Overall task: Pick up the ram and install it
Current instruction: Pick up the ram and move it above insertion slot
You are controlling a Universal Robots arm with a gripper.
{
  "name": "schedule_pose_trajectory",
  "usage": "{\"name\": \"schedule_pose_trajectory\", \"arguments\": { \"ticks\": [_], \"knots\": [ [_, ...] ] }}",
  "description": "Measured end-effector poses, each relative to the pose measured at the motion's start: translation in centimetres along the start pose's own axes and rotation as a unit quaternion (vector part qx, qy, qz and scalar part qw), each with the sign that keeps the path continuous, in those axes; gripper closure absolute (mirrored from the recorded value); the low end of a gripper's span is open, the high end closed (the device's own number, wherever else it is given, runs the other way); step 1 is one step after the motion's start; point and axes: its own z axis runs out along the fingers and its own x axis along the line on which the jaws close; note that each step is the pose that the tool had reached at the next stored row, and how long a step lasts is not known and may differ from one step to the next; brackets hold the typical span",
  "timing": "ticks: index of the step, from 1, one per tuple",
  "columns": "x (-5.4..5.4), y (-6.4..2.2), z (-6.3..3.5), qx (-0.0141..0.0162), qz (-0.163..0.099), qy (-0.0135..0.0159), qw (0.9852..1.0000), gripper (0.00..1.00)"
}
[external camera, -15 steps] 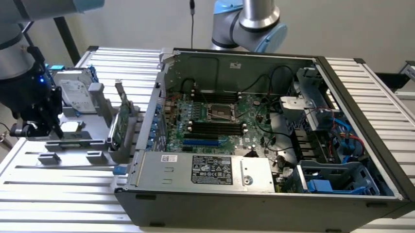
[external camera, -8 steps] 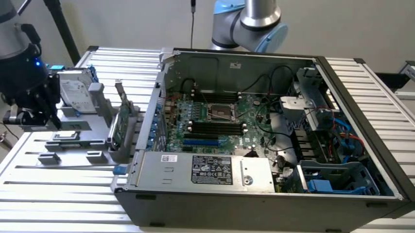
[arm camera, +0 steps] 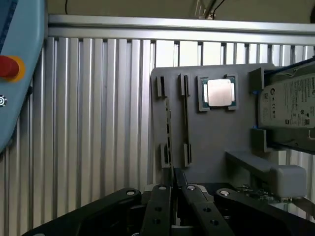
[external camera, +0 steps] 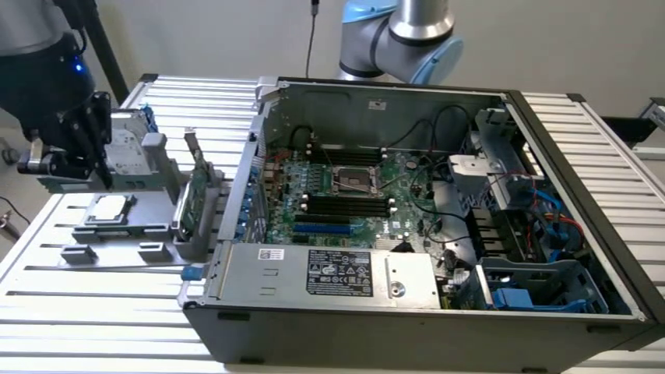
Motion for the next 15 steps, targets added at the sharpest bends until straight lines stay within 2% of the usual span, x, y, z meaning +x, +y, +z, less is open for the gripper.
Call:
{"name": "schedule_pose_trajectory", "arguments": {
  "ticks": [10,15],
  "knots": [
    [0.0,-4.23,-4.82,-0.0059,-0.001,-0.0017,1.0,0.86],
    [0.0,-6.38,-6.82,-0.0082,-0.002,-0.0035,1.0,0.86]
  ]
}}
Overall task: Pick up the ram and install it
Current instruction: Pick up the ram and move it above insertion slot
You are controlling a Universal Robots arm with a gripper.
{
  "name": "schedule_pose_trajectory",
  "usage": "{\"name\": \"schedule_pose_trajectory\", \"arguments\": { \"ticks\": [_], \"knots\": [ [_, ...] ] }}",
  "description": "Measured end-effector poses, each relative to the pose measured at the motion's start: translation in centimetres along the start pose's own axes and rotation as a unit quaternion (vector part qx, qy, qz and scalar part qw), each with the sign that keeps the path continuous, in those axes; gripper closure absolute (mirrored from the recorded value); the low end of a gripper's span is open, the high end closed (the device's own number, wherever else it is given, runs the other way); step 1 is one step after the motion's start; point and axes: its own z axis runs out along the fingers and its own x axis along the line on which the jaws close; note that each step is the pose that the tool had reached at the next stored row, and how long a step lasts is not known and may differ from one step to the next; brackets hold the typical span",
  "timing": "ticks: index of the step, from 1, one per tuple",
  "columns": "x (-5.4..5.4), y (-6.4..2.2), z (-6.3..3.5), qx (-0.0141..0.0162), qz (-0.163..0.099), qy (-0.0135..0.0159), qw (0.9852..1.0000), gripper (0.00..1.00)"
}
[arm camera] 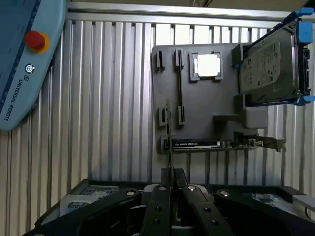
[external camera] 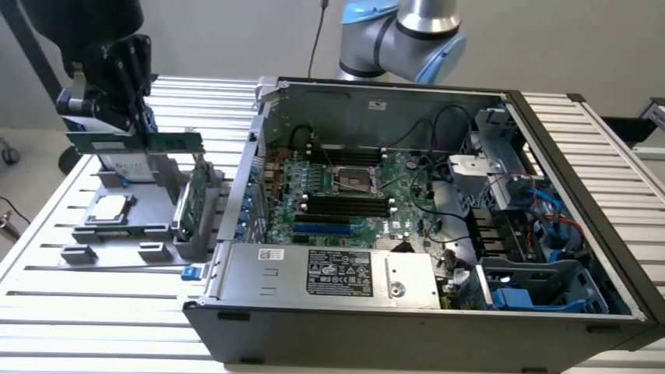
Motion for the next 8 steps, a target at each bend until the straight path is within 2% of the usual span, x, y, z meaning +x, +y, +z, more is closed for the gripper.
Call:
{"name": "schedule_pose_trajectory", "arguments": {
  "ticks": [3,8],
  "knots": [
    [0.0,-1.3,-0.61,-0.0005,0.0,-0.0017,1.0,0.86],
    [0.0,-3.56,-0.85,-0.0005,0.0,-0.0056,1.0,0.86]
  ]
}}
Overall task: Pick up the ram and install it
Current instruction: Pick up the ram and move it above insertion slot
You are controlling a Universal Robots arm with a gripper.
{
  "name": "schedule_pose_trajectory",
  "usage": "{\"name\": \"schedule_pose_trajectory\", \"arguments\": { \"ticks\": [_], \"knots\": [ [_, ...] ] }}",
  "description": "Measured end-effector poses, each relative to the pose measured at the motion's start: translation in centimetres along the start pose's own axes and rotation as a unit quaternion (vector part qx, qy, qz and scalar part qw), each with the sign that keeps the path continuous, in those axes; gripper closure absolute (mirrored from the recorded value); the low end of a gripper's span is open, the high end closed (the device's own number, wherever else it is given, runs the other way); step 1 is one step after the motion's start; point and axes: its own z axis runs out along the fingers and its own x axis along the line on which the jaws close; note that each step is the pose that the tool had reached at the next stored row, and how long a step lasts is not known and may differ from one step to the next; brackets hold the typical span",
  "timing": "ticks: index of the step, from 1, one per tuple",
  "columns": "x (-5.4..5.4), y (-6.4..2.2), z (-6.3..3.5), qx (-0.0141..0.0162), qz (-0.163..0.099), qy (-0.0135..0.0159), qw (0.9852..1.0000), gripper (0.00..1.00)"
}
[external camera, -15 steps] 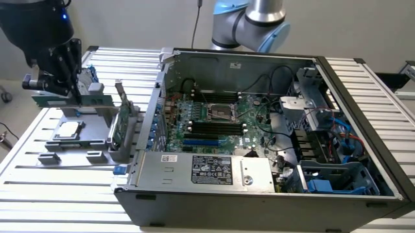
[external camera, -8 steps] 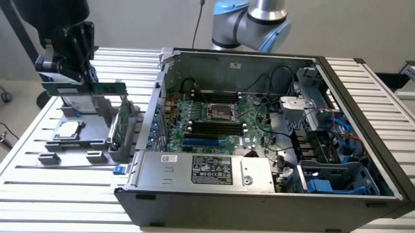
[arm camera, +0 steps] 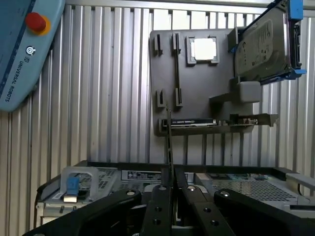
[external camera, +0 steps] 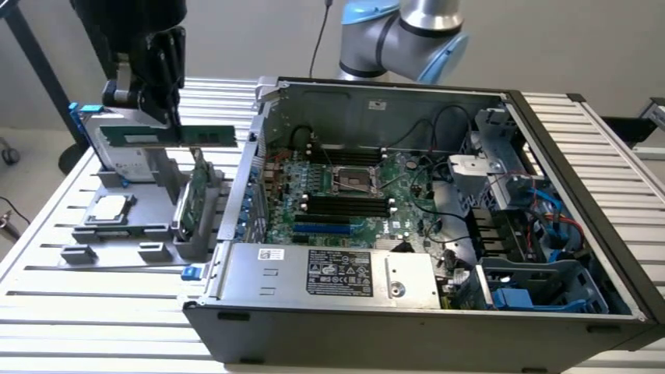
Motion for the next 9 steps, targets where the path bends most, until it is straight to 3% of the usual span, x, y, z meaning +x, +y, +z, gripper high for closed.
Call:
{"name": "schedule_pose_trajectory", "arguments": {
  "ticks": [9],
  "knots": [
    [-0.3,-4.11,-0.34,-0.0006,0.0,-0.0018,1.0,0.86]
  ]
}}
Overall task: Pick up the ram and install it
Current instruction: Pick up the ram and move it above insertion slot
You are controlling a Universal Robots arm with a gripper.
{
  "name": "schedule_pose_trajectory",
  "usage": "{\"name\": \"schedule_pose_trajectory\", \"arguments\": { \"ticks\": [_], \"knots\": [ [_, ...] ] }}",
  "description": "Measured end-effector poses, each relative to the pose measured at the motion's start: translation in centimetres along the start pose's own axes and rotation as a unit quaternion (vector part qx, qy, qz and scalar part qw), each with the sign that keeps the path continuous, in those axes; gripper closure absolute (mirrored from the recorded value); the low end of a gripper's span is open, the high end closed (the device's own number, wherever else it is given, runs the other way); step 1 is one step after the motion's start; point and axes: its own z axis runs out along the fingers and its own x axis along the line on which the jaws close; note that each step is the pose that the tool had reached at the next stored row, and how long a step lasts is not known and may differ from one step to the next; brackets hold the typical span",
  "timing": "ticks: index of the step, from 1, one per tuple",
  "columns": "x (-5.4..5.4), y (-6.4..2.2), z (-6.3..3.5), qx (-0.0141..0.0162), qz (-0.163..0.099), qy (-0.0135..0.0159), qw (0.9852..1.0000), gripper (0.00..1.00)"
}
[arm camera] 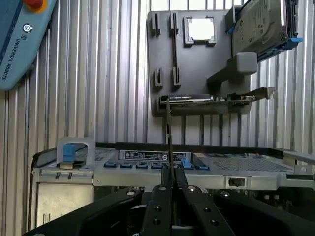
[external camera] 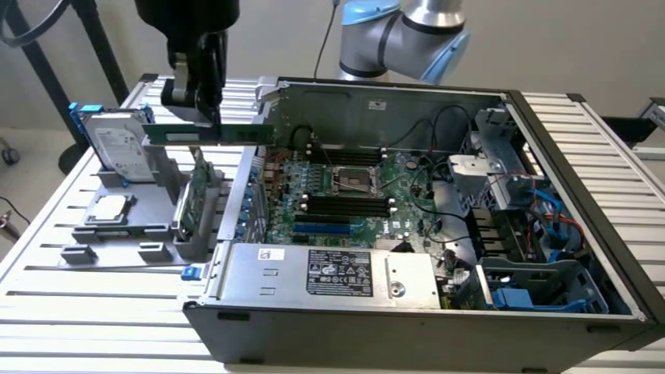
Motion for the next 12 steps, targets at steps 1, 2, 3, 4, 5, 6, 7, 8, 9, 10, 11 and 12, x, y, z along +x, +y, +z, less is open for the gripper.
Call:
{"name": "schedule_pose_trajectory", "arguments": {
  "ticks": [1,2,3,4,5,6,7,8,9,10,11,12],
  "knots": [
    [0.0,-0.45,-0.03,-0.0001,0.0,-0.0001,1.0,0.86],
    [-0.1,-0.9,-0.06,-0.0001,0.0,-0.0002,1.0,0.86],
    [-0.1,-1.35,-0.09,-0.0003,0.0,-0.0003,1.0,0.86],
    [-0.2,-1.8,-0.11,-0.0003,0.0,-0.0003,1.0,0.86],
    [-0.2,-2.27,-0.13,-0.0004,0.0,-0.0003,1.0,0.86],
    [-0.3,-2.73,-0.15,-0.0006,0.0,-0.0003,1.0,0.86],
    [-0.4,-3.19,-0.15,-0.0006,0.0,-0.0004,1.0,0.86],
    [-0.5,-3.64,-0.13,-0.0007,0.0,-0.0003,1.0,0.86],
    [-0.6,-4.11,-0.08,-0.0008,0.0,-0.0003,1.0,0.86],
    [-0.8,-4.52,-0.01,-0.0008,0.0,-0.0003,1.0,0.86],
    [-1.1,-4.88,0.09,-0.0008,0.0,-0.0003,1.0,0.86],
    [-1.4,-5.2,0.18,-0.0009,0.0,-0.0002,1.0,0.86]
  ]
}}
